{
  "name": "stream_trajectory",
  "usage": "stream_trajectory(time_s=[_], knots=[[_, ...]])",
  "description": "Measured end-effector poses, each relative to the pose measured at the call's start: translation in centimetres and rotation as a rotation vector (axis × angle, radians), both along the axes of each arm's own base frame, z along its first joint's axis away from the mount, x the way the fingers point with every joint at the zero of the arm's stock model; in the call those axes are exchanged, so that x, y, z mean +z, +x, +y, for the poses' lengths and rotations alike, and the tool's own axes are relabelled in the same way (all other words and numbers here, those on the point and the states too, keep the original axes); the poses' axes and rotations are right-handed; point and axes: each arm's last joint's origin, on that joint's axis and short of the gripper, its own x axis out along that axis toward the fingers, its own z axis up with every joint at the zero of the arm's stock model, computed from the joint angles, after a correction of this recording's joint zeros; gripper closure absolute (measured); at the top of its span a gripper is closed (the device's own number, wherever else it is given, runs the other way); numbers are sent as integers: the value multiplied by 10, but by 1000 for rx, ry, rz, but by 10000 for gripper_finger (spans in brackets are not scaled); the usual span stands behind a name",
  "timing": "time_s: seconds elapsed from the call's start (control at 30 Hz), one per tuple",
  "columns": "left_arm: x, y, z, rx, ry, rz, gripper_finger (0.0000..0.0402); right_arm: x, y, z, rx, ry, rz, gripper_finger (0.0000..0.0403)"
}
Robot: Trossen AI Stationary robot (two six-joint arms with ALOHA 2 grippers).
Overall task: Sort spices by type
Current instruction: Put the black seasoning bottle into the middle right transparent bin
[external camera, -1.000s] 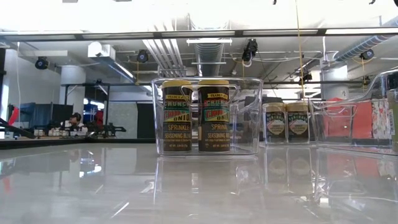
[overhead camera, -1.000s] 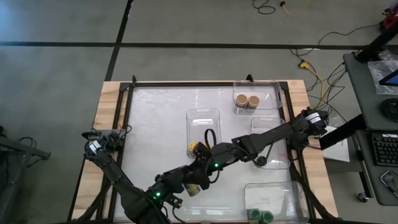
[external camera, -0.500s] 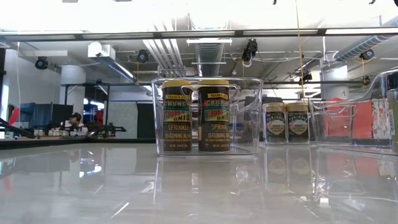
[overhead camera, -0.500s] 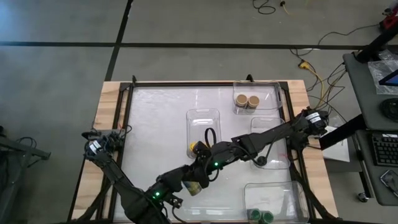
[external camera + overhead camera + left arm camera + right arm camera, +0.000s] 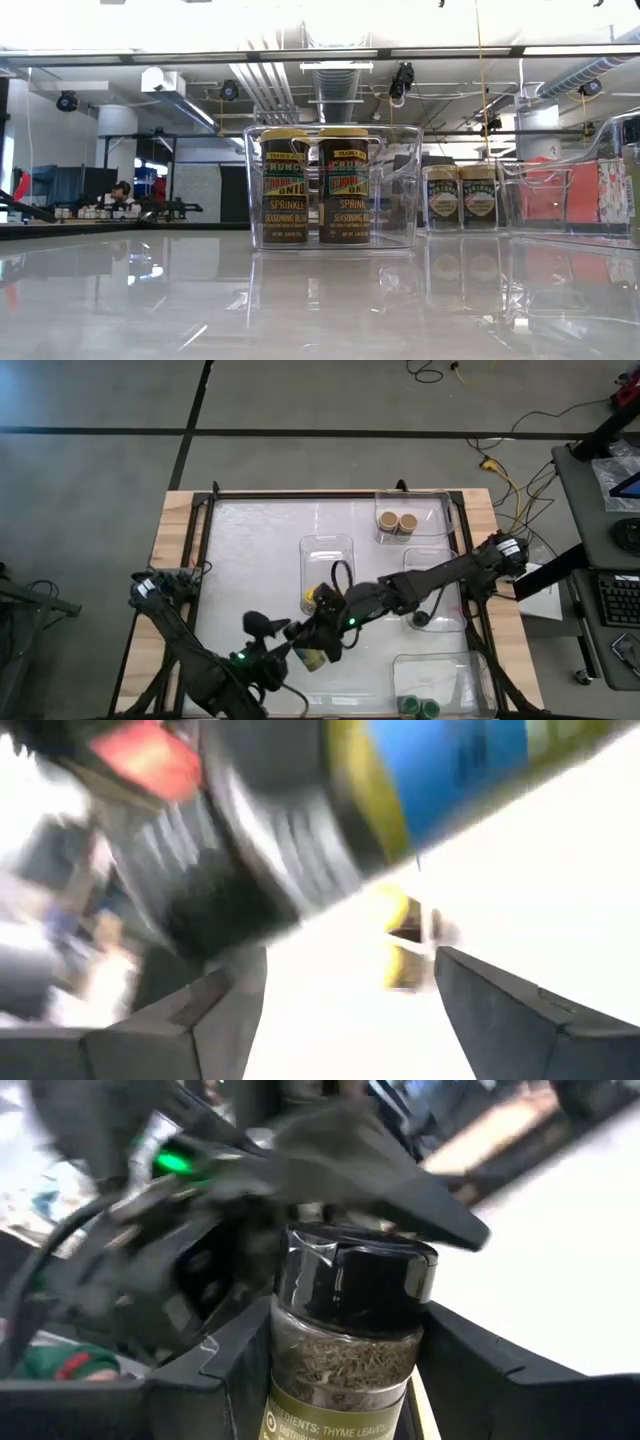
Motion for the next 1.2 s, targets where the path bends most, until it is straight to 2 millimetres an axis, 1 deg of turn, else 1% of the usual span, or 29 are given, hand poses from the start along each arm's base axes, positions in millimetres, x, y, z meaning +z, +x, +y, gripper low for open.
stream_trajectory(time_s=[0.13,0.23,0.37,0.47,0.57,0.7,0.8,0.9,1.0,1.07,1.13,1.2], knots=[[16,-18,11,131,-249,-189,116,27,-14,-6,-19,-67,-71,201],[19,-23,13,227,-436,-328,103,44,-25,-12,-83,-179,-124,201],[19,-16,8,246,-589,-442,91,64,-35,-17,-184,-314,-239,201],[23,-3,3,223,-677,-513,86,68,-36,-14,-198,-386,-298,201],[28,6,2,219,-720,-580,86,69,-35,-7,-182,-436,-349,201],[37,7,4,229,-742,-673,86,76,-40,5,-195,-520,-435,201],[45,7,3,219,-756,-726,86,76,-47,17,-230,-621,-443,201],[54,9,-1,184,-760,-770,86,76,-51,29,-223,-666,-458,201],[62,14,-7,103,-771,-743,86,76,-56,37,-245,-696,-455,202],[65,17,-8,59,-782,-720,86,76,-60,42,-276,-749,-443,202],[65,19,-8,45,-780,-711,86,79,-68,46,-303,-808,-435,202],[64,19,-8,44,-773,-705,86,86,-79,48,-332,-847,-429,202]])
